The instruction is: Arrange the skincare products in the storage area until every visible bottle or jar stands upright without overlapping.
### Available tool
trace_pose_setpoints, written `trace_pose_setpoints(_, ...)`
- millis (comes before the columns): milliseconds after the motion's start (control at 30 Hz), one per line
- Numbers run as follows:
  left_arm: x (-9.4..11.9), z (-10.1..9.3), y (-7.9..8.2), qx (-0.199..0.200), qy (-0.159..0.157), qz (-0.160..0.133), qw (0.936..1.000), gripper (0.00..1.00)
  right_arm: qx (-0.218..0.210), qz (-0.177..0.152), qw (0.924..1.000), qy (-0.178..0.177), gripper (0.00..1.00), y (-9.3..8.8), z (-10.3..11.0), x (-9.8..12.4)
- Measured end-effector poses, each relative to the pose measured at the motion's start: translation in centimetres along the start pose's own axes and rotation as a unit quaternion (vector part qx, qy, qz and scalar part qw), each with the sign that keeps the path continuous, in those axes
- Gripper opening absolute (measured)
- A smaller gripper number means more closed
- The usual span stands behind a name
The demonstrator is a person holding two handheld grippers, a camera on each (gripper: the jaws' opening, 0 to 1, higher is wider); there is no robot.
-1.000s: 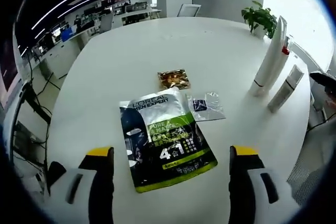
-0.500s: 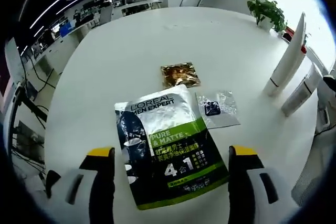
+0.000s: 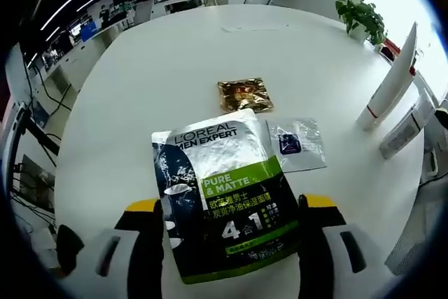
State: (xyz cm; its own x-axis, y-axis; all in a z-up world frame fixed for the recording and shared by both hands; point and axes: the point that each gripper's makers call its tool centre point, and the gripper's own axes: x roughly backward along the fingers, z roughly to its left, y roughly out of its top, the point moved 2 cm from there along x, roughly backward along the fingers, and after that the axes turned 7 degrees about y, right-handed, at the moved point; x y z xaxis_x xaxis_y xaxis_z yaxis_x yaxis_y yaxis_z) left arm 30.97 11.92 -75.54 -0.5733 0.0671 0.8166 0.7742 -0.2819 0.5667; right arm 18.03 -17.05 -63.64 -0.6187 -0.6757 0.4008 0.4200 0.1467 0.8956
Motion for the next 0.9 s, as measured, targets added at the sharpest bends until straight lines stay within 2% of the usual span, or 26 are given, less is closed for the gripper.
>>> trace_pose_setpoints(67,-0.1,0.0,0.0,-0.004,0.001,-0.002,1.0000,0.73,0.000,0.001,1.0000,0.000,0.89,0.0,0.0,0.0)
trace_pose_setpoints(100,0.0,0.1,0.2,-0.008,0.005,-0.007,0.9999,0.63,0.000,0.001,1.0000,0.000,0.89,0.0,0.0,-0.1)
trace_pose_setpoints(133,0.1,0.1,0.4,-0.023,0.001,-0.015,0.9996,0.58,0.000,0.001,1.0000,0.000,0.89,0.0,0.0,-0.1)
trace_pose_setpoints(167,-0.1,-0.1,-0.1,0.010,-0.003,-0.002,0.9999,0.58,0.000,0.001,1.0000,0.000,0.89,0.0,-0.1,-0.1)
trace_pose_setpoints(200,-0.2,0.2,0.3,-0.009,0.003,-0.015,0.9998,0.58,-0.001,0.001,1.0000,0.000,0.89,0.0,-0.1,-0.1)
trace_pose_setpoints(333,0.0,-0.2,0.3,-0.009,0.004,-0.025,0.9996,0.56,-0.001,0.000,1.0000,-0.001,0.89,0.0,-0.1,-0.1)
trace_pose_setpoints(400,0.3,-0.4,0.0,-0.008,0.007,-0.032,0.9995,0.52,-0.002,0.001,1.0000,-0.001,0.89,-0.1,-0.1,-0.1)
trace_pose_setpoints(433,0.5,-0.5,-0.1,-0.008,0.008,-0.035,0.9993,0.46,-0.001,0.001,1.0000,-0.001,0.89,-0.1,-0.1,-0.1)
trace_pose_setpoints(467,0.8,-0.7,0.0,-0.015,0.011,-0.045,0.9988,0.33,-0.002,0.001,1.0000,-0.001,0.89,-0.1,-0.1,-0.1)
trace_pose_setpoints(500,0.8,-0.8,-0.3,-0.015,0.009,-0.043,0.9989,0.26,-0.002,0.002,1.0000,-0.001,0.89,-0.1,-0.1,-0.1)
trace_pose_setpoints(667,0.8,-0.8,-0.2,-0.006,0.010,-0.044,0.9989,0.21,-0.001,0.001,1.0000,0.000,0.88,0.0,0.0,0.0)
trace_pose_setpoints(900,1.3,-1.4,-0.6,-0.008,-0.006,-0.046,0.9989,0.17,-0.003,-0.004,1.0000,0.002,0.88,0.1,0.1,0.0)
